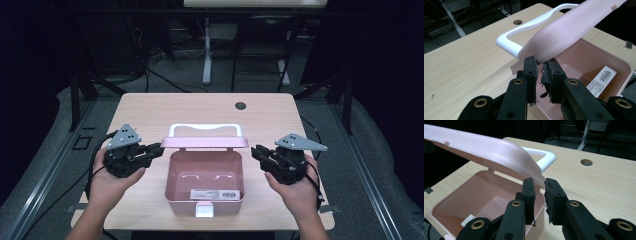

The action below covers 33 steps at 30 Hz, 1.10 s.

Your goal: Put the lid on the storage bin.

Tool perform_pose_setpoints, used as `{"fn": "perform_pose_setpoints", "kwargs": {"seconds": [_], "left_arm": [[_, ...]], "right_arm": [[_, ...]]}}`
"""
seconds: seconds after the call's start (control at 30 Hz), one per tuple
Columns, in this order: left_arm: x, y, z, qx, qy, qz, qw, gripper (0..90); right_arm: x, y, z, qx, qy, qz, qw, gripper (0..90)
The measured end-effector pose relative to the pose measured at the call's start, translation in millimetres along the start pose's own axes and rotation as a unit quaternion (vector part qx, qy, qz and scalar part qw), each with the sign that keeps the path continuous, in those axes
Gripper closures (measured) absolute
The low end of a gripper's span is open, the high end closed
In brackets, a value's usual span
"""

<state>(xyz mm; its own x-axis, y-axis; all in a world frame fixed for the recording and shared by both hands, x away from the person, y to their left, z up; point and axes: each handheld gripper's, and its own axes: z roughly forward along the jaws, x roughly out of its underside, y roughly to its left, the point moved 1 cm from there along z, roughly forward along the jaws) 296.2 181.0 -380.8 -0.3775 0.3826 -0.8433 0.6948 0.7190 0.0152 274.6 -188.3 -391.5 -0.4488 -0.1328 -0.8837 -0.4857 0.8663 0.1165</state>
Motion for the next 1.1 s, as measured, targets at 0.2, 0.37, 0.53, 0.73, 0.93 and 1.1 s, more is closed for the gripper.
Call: {"fn": "perform_pose_setpoints", "kwargs": {"seconds": [0.2, 0.37, 0.53, 0.73, 0.93, 1.1], "left_arm": [[0.5, 0.5, 0.1, 0.002, -0.002, -0.006, 1.0000, 78.7], [1.0, -0.3, 0.1, 0.000, -0.002, -0.004, 1.0000, 78.7], [4.2, -2.1, -1.1, 0.004, 0.000, -0.003, 1.0000, 78.5], [10.9, -4.2, -2.8, 0.010, 0.001, -0.003, 0.9999, 78.2], [16.6, -8.6, -4.3, 0.012, 0.005, 0.001, 0.9999, 78.0], [21.0, -10.8, -5.8, 0.015, 0.006, 0.002, 0.9999, 77.9]], "right_arm": [[-0.9, -5.2, -3.0, 0.003, -0.003, 0.007, 1.0000, 76.4], [-1.1, -7.2, -3.3, 0.001, 0.002, 0.010, 0.9999, 74.8], [-1.1, -7.8, -3.1, -0.003, 0.005, 0.011, 0.9999, 73.0], [-0.4, -10.3, -0.6, -0.009, 0.012, 0.014, 0.9998, 68.0], [-0.2, -11.3, 0.3, -0.011, 0.011, 0.017, 0.9997, 64.0], [-0.1, -12.0, 0.7, -0.010, 0.007, 0.015, 0.9998, 62.4]]}}
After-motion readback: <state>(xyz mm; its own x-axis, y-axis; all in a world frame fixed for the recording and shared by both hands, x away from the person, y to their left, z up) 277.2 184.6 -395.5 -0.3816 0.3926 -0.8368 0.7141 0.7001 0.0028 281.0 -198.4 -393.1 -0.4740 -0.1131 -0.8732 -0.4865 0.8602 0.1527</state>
